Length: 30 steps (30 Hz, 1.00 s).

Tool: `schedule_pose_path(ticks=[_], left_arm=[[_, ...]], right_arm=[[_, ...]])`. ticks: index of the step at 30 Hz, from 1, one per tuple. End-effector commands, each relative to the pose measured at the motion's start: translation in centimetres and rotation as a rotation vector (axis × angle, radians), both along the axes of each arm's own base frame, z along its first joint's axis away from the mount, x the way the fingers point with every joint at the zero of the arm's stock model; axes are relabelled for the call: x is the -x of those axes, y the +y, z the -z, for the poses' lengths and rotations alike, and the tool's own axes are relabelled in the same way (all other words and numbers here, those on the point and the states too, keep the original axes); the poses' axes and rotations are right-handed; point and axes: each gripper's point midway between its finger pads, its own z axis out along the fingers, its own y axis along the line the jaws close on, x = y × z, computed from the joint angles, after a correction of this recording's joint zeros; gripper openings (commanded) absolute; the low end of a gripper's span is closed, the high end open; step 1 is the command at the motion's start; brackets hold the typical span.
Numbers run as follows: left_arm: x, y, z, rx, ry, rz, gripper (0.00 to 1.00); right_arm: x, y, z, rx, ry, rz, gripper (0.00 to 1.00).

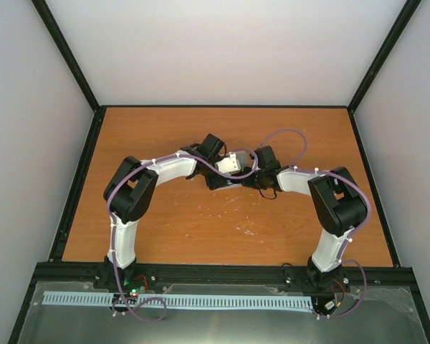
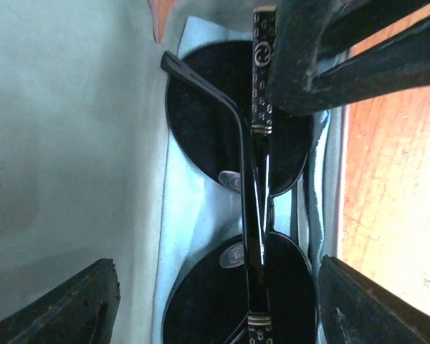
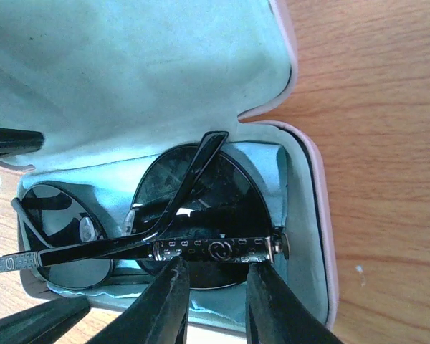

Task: Organize the sunglasses
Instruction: Place the sunglasses in the sunglasses case, then close the sunglasses case at the center of the board.

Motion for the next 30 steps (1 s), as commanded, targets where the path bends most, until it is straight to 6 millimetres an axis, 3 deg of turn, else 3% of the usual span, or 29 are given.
schedule_pose_path(ticks=[1, 7, 8, 10, 12, 14, 18, 23, 30], left_arm=[[0.7, -1.2, -4.1, 0.087, -0.02, 0.007, 0.76], [1.8, -2.5, -9.6, 0.233, -0.033, 0.032, 0.73], [1.8, -2.6, -10.6, 0.252, -0.047, 0.031, 0.69], [1.0, -2.2, -12.7, 0.284, -0.109, 0.012, 0.51], [-0.5, -1.5, -13.6, 0.293, -0.17, -0.021, 0.36], [-2.6, -0.3, -13.4, 0.279, -0.195, -0.06, 0.29], [-6.3, 1.5, -10.5, 0.237, -0.126, -0.125, 0.21], [-8.1, 1.3, -6.0, 0.168, -0.053, -0.122, 0.19], [-10.1, 1.2, -2.2, 0.086, -0.029, -0.106, 0.19]], right_arm=[[0.5, -0.3, 1.6, 0.054, 0.038, -0.002, 0.24], [0.6, -0.5, 1.8, 0.072, 0.04, -0.008, 0.24], [0.5, -0.5, 1.8, 0.075, 0.038, -0.008, 0.25], [0.5, -0.6, 1.6, 0.076, 0.035, -0.009, 0.25], [0.4, -0.5, 1.4, 0.075, 0.03, -0.009, 0.25], [0.4, -0.5, 1.1, 0.073, 0.024, -0.011, 0.25], [0.3, -0.5, 0.5, 0.072, 0.011, -0.014, 0.25], [0.1, -0.4, -0.3, 0.066, -0.011, -0.02, 0.26], [0.0, -0.4, -0.8, 0.078, -0.024, -0.031, 0.26]])
